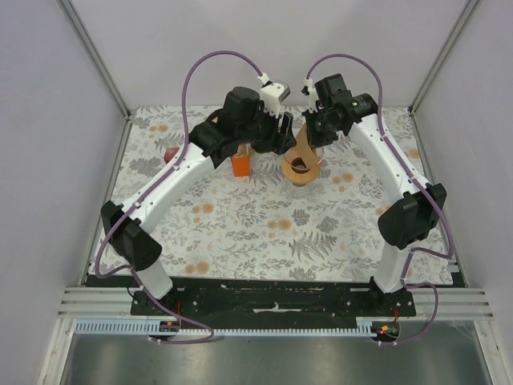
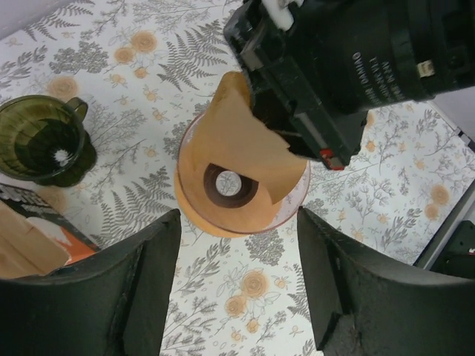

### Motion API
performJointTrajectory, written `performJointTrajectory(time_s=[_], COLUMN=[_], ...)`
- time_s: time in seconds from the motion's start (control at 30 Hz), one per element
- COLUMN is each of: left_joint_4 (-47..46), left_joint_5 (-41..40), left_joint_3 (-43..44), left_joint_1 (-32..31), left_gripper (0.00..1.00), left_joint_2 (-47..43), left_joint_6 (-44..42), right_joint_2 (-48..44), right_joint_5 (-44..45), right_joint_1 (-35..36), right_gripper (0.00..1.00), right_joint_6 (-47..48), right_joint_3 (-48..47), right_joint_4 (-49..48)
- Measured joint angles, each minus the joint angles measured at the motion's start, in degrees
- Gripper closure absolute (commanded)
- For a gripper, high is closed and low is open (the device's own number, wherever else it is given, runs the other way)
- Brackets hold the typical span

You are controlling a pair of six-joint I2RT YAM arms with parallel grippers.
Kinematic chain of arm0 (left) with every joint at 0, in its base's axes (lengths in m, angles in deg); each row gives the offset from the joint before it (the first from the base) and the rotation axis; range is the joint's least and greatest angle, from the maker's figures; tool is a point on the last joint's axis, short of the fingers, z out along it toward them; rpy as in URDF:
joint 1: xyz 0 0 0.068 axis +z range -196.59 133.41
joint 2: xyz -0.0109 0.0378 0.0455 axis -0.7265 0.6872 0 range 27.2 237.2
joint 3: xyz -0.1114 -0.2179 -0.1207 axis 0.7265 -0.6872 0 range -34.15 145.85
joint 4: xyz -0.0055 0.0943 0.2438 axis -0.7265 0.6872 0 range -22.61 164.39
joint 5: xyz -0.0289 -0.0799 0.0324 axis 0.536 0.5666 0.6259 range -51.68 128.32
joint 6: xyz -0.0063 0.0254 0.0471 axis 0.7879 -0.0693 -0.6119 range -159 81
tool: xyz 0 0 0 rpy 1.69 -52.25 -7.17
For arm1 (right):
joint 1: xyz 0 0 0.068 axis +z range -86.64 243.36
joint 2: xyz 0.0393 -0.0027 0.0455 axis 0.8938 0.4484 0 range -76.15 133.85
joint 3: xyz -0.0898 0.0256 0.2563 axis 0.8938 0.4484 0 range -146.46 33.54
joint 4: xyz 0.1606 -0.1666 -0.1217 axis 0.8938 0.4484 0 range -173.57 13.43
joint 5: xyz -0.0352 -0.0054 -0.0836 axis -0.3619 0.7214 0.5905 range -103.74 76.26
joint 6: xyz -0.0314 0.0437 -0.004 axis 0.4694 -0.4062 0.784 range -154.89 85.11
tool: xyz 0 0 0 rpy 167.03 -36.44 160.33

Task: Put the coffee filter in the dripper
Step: Place the coffee filter in the coffee dripper.

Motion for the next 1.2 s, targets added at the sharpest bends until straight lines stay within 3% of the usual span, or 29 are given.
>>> performJointTrajectory(time_s=[0.13, 0.43, 0.77, 1.0, 1.2], left_joint_4=[0.0, 0.2, 2.5, 3.3, 2.4], left_joint_5=[-0.2, -3.4, -6.6, -7.4, -1.5], left_joint_3=[2.1, 6.4, 11.6, 12.8, 10.8], left_joint_1=[-1.9, -4.3, -5.5, -5.5, -3.0], left_gripper=[0.2, 0.19, 0.37, 0.36, 0.36], left_joint_2=[2.1, 5.2, 8.3, 8.7, 7.2], left_joint_6=[1.0, 1.4, 2.9, 4.3, 5.7], right_joint_2=[0.2, 0.2, 0.1, 0.0, -2.0], right_joint_5=[-0.1, -2.2, -2.2, -2.1, -4.7], right_joint_1=[0.0, 0.0, -0.9, -1.0, -1.8], right_gripper=[1.0, 1.0, 1.0, 1.0, 1.0], right_joint_6=[-0.1, -1.2, -2.6, -2.8, -3.7], right_joint_3=[-0.1, -1.6, -2.2, -2.0, 0.8], right_joint_4=[0.9, 1.6, 0.1, -1.1, -3.2])
